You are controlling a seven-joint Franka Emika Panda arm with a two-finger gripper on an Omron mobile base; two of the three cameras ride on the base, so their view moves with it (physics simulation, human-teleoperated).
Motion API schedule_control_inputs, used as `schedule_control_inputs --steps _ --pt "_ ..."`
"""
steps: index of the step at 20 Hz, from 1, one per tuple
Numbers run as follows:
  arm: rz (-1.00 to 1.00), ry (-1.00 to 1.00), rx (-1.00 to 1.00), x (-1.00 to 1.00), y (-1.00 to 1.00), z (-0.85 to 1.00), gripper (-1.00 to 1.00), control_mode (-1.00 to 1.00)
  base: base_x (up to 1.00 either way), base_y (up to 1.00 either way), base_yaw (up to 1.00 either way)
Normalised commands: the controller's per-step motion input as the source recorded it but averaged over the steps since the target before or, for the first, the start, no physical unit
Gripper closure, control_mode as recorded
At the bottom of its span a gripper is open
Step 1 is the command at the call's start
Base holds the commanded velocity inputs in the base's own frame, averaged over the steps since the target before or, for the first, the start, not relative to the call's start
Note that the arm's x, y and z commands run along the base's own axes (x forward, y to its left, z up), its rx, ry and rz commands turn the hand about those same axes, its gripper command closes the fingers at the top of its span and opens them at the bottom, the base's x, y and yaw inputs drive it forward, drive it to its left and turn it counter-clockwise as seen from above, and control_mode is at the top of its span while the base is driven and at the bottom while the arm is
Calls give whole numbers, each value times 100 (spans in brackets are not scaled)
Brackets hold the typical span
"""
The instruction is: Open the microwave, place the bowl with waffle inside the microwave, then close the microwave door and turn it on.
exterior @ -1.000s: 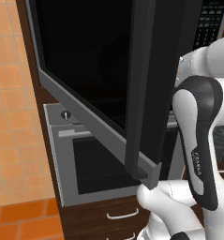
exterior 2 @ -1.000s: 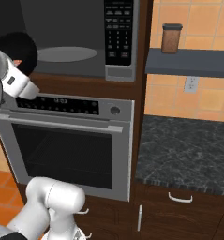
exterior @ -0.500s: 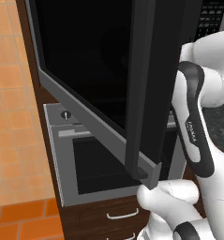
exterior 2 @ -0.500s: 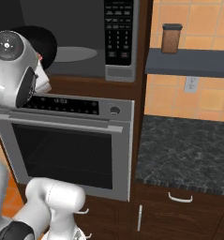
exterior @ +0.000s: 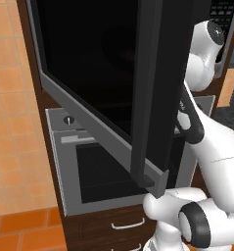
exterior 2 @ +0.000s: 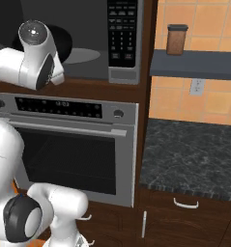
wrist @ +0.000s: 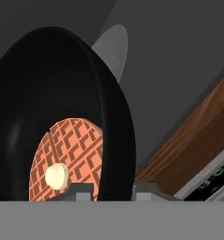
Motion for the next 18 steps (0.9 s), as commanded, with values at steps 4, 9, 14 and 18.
schedule_control_inputs --steps 4,9,14,18 --pt "-6 14 1 100 0 0 100 -100 0 0 0" --pt "-6 13 0 99 14 0 100 -100 0 0 0" --pt "-4 5 0 91 27 -1 100 -100 0 0 0" --pt "-6 1 0 55 15 -24 -100 -100 0 0 0"
